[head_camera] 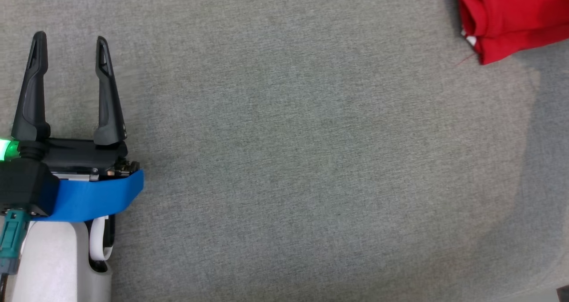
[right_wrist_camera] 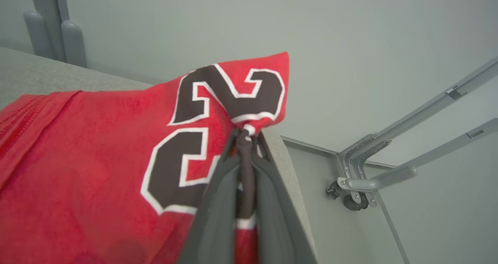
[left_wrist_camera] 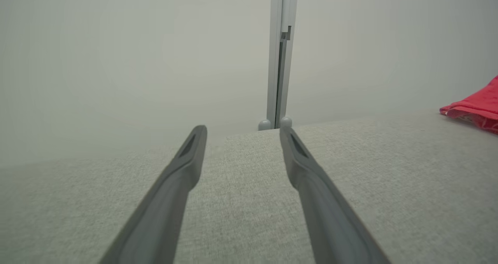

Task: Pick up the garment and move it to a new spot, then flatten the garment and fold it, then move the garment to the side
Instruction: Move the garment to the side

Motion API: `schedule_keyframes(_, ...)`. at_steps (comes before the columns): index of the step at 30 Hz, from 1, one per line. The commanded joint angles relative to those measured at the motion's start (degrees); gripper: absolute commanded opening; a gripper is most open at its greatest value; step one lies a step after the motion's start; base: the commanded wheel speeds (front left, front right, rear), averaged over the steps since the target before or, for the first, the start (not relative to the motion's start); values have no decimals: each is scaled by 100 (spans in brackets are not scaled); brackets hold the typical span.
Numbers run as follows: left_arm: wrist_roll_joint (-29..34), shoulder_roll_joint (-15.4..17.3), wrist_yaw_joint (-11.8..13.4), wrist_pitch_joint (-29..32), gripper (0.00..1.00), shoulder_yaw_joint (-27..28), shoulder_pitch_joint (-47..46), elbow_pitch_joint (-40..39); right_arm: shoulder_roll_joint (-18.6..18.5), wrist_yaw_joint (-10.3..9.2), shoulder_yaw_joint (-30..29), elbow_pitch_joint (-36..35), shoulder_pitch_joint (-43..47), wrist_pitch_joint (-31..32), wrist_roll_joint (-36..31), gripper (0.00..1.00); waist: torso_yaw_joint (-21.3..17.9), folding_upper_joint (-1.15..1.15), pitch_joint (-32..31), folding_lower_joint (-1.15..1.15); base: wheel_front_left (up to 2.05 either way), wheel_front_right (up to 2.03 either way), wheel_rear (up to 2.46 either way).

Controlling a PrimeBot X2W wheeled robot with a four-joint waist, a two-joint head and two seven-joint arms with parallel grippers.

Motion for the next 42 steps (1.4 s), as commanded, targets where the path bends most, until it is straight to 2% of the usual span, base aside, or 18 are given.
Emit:
schedule_keyframes(1,-37,21,13,-36,100,-11,-107,-33,-154,-1,66,184,-186,28,-19,0,57,-1,55,0,0,0,0)
schedule_keyframes(7,-46,19,30,-70,100,-39,-152,-10,-402,-1,198,756,-502,-55,-70,0,185,-1,121,0,0,0,0)
schedule_keyframes(10,-68,51,49,-91,100,-23,-146,-8,-347,-1,287,965,-658,-156,-149,0,214,-1,136,0,0,0,0)
schedule_keyframes(11,-78,59,52,-93,100,-12,-142,-8,-328,-1,310,1014,-718,-199,-195,32,215,-1,140,0,0,0,0)
schedule_keyframes(12,-86,68,56,-95,100,-3,-137,-9,-298,-1,324,1077,-771,-218,-219,100,213,-1,143,0,0,0,0)
schedule_keyframes(21,-169,22,80,-140,100,-51,-113,120,-197,-1,361,1617,-1090,-520,-512,100,288,-1,-14,0,0,0,0)
schedule_keyframes(26,-288,-55,106,-214,100,-22,32,322,25,-1,236,1542,-831,-656,-573,100,361,-1,-385,0,0,0,0)
schedule_keyframes(28,-335,-65,120,-238,100,6,129,412,185,-1,207,1347,-671,-675,-588,100,375,-1,-582,0,0,0,0)
schedule_keyframes(37,-493,-197,170,-297,100,83,695,772,883,-1,68,-406,716,-680,-469,100,458,-1,-1578,0,0,0,0)
schedule_keyframes(42,-541,-289,197,-300,100,115,1066,905,1316,0,-110,-969,1539,-681,-345,100,498,-1,-2133,0,0,0,0)
